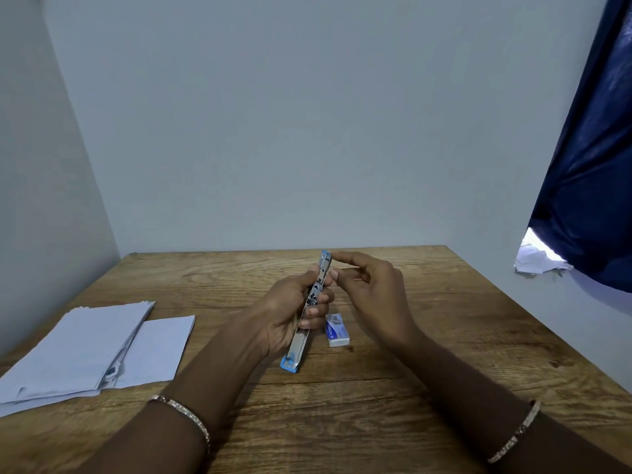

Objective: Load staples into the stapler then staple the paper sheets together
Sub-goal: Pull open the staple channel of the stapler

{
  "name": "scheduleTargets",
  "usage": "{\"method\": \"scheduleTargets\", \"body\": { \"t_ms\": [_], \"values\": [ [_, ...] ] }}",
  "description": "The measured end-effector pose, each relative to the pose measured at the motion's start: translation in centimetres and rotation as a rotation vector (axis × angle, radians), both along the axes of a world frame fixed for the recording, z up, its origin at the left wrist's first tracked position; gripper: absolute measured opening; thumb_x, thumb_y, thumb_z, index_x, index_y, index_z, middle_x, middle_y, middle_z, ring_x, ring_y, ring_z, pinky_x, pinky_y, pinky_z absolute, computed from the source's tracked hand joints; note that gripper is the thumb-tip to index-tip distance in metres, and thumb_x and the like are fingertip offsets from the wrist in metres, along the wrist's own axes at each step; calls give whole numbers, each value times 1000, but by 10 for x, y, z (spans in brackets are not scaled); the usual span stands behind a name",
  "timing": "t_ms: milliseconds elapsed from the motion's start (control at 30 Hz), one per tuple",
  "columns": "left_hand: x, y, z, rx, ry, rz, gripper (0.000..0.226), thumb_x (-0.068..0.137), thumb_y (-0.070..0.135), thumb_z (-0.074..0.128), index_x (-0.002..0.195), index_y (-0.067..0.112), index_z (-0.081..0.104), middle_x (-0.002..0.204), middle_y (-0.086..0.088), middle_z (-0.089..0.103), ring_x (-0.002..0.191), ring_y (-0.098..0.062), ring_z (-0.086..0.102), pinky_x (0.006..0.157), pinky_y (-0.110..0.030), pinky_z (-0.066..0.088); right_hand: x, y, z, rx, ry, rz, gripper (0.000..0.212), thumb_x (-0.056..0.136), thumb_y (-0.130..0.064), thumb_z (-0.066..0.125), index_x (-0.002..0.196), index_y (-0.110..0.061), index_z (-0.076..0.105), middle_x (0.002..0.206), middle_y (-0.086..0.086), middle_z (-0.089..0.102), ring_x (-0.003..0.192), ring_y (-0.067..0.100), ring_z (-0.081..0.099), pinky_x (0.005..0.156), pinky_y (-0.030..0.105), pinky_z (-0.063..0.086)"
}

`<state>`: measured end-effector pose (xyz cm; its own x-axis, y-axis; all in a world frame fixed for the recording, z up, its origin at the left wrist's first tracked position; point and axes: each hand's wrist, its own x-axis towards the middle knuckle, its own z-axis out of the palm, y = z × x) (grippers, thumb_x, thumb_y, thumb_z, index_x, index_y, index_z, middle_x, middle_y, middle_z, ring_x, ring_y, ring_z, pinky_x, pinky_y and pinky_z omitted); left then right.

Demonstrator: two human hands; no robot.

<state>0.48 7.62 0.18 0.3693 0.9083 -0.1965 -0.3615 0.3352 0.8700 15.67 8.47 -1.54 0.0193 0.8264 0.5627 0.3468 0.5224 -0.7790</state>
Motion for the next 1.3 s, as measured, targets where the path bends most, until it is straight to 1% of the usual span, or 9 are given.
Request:
{"method": "scheduleTargets", "body": {
  "t_ms": [67, 200, 367, 567, 667, 767, 833, 1000, 1300],
  "values": [
    [3, 0, -1, -15, -25, 25, 34, 108, 30, 36, 90, 7, 52, 52, -2, 43, 28, -7, 35, 26, -13, 25, -6, -4, -1, 106, -141, -67, 31, 94, -11, 64, 123, -21, 72, 108, -5, 79, 93, 5, 73, 83, 21, 59],
    [5, 1, -3, -35, -46, 50, 36, 108, 27, 33, 81, 8, 49, 49, -1, 43, 26, -6, 33, 25, -13, 23, -11, -9, 0, 168, -364, -98, 43, 92, -1, 51, 123, -26, 70, 96, -4, 78, 82, 11, 71, 74, 31, 58],
    [6, 3, -10, -60, -9, 110, 35, 108, 29, 32, 85, 8, 47, 47, 0, 43, 25, -6, 31, 25, -13, 22, -14, -11, 0, 16, -302, -62, 46, 94, -2, 52, 133, -22, 65, 121, -2, 75, 99, 13, 72, 91, 33, 59],
    [11, 3, -15, -65, 4, 148, 39, 109, 31, 30, 83, 9, 48, 43, 1, 42, 24, -6, 28, 26, -11, 21, -13, -11, 0, -19, -280, -64, 44, 92, -3, 52, 129, -19, 69, 119, -1, 76, 107, 12, 71, 95, 38, 58],
    [12, 2, -15, -60, 5, 167, 39, 109, 32, 29, 84, 9, 49, 43, 1, 40, 24, -6, 28, 26, -11, 21, -13, -9, 1, -19, -267, -57, 40, 93, -2, 53, 125, -16, 70, 120, -2, 75, 111, 9, 68, 98, 33, 56],
    [13, 2, -16, -46, 27, 189, 37, 109, 32, 30, 88, 8, 49, 45, 1, 40, 25, -7, 28, 26, -12, 22, -12, -6, 0, -6, -249, -50, 35, 94, -3, 54, 120, -16, 73, 110, -5, 77, 93, -8, 67, 81, 8, 51],
    [13, 1, -16, -34, 48, 192, 36, 109, 32, 30, 89, 8, 48, 46, 0, 40, 26, -7, 27, 27, -12, 22, -11, -3, -2, -10, -211, -38, 27, 95, -7, 57, 115, -16, 73, 101, -6, 78, 87, -11, 67, 70, 0, 46],
    [14, 0, -15, -21, 33, 174, 34, 108, 31, 32, 90, 8, 48, 47, 0, 41, 27, -7, 28, 27, -13, 23, -11, 1, -5, 28, -99, -49, 14, 94, -11, 63, 103, -16, 73, 85, -8, 77, 82, -6, 69, 71, 2, 46],
    [11, 1, -13, 47, 80, 141, 32, 107, 30, 33, 89, 9, 49, 47, -1, 43, 28, -7, 29, 29, -13, 23, -11, 0, -2, 114, -140, -37, 9, 96, -10, 60, 97, -16, 67, 81, -5, 72, 75, 4, 69, 62, 8, 47]
  ]
}}
